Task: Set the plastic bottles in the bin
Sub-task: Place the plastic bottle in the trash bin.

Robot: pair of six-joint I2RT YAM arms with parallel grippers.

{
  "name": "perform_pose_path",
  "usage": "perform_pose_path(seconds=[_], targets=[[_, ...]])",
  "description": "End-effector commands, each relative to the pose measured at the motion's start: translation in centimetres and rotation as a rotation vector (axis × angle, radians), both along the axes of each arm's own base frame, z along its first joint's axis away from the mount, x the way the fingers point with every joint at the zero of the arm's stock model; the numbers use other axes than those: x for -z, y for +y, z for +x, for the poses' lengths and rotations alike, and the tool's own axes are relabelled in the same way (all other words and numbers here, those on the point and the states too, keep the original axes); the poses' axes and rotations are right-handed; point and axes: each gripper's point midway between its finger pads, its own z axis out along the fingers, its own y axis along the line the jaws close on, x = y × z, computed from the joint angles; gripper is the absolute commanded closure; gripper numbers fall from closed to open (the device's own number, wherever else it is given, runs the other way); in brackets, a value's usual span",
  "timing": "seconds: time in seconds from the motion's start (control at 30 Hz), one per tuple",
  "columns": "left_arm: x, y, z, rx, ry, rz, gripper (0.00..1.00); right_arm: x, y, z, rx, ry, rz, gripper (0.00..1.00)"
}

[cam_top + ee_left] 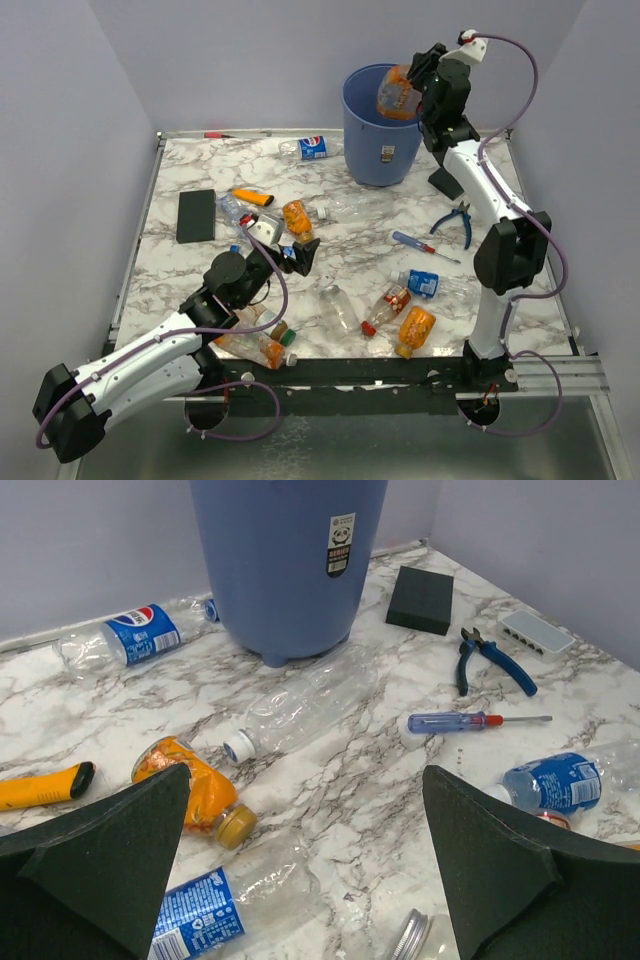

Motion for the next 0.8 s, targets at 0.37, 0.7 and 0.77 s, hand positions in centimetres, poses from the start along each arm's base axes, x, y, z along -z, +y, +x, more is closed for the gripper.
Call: perform_pose_path(seconds=[0.37, 0.7, 0.77], targets=[[0.3, -0.4, -0.1, 0.019, -0.002, 0.012, 0.01, 12.2, 4.7, 1.8, -0.229, 0.366, -0.025, 0.99], [0.5, -0.7, -0.1, 0.031, 0.004, 0.016, 0.01, 15.7, 5.4, 1.0, -0.281, 0.514, -0.054, 0.89], [0.6, -0.7, -0.2, 0.032, 0.006, 0.017, 0.01, 15.7, 5.5, 0.8, -0.287, 0.524, -0.055, 0.60]])
